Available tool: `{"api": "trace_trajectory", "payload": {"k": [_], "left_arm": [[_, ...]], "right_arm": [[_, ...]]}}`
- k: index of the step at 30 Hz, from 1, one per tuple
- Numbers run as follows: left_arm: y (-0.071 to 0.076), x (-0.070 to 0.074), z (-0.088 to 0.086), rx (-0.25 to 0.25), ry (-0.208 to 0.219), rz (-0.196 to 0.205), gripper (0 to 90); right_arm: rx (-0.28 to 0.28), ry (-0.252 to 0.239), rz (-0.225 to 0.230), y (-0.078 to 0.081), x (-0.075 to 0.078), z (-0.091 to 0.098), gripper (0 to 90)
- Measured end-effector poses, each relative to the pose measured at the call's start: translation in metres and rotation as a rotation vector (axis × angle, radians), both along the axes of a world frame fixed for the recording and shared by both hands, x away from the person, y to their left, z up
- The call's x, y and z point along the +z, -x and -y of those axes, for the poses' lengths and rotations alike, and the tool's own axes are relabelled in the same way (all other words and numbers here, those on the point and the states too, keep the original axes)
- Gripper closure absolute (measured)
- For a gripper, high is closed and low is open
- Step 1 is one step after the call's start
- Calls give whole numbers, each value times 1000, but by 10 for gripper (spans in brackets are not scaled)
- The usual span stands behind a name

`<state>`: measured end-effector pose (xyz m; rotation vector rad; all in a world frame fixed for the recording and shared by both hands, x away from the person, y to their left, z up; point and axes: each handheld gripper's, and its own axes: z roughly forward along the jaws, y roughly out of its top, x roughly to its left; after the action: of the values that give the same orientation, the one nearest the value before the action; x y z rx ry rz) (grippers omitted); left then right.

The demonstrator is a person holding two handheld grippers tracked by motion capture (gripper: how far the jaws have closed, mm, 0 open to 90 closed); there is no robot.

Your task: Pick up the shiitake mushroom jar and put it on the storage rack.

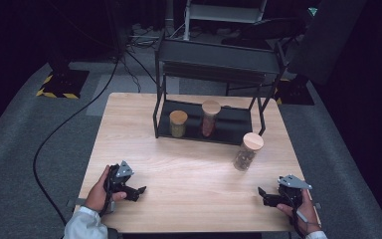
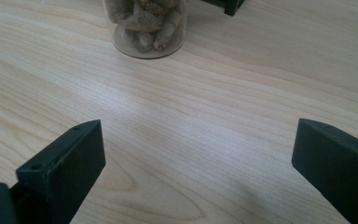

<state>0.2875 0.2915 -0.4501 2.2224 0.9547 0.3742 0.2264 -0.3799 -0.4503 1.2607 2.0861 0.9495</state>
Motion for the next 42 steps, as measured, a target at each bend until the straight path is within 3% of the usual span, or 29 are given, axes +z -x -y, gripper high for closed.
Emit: {"api": "trace_trajectory", "payload": {"k": [42], "left_arm": [[0, 0, 0, 0, 0, 0, 1]], "right_arm": [[36, -40, 21, -7, -4, -11, 26]]}}
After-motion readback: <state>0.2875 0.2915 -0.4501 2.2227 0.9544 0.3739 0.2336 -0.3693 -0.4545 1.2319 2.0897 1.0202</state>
